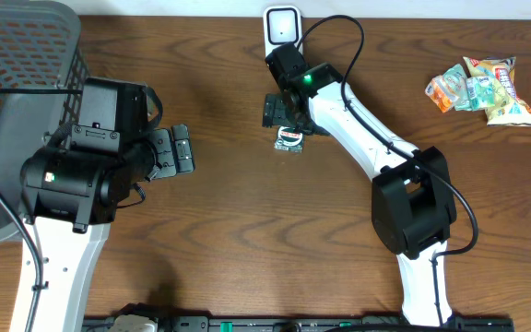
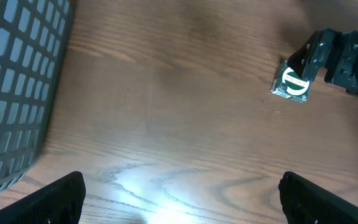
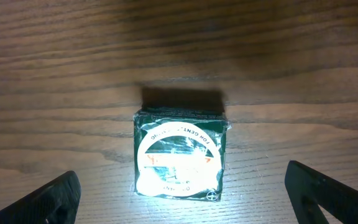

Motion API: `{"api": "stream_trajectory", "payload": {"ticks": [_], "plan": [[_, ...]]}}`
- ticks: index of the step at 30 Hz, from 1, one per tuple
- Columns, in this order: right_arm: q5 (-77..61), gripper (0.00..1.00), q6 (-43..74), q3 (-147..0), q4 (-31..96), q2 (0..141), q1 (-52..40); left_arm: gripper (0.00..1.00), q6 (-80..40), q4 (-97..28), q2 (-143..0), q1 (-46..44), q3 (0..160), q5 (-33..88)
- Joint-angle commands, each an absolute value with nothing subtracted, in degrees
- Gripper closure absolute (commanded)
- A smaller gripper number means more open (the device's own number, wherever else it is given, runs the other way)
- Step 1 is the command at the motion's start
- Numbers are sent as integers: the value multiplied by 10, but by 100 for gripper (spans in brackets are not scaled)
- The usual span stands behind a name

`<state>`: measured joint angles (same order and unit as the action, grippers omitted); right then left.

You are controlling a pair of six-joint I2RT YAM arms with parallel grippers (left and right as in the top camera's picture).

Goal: Scan the item barcode

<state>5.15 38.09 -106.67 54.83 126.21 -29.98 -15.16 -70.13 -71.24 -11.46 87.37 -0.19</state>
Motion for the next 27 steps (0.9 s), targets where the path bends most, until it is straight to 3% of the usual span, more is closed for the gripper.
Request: {"api": "stream_trajectory", "payload": {"ticks": [1, 13, 27], "plan": [[57, 1, 381, -1063, 549, 1267, -305, 2, -150, -703, -712, -116, 880, -7], [56, 1, 453, -1062, 556, 1267, -304, 2, -150, -703, -712, -116, 880, -7], [54, 1, 454, -1061, 534, 1309, -305, 2, -150, -703, -712, -116, 880, -7]]}}
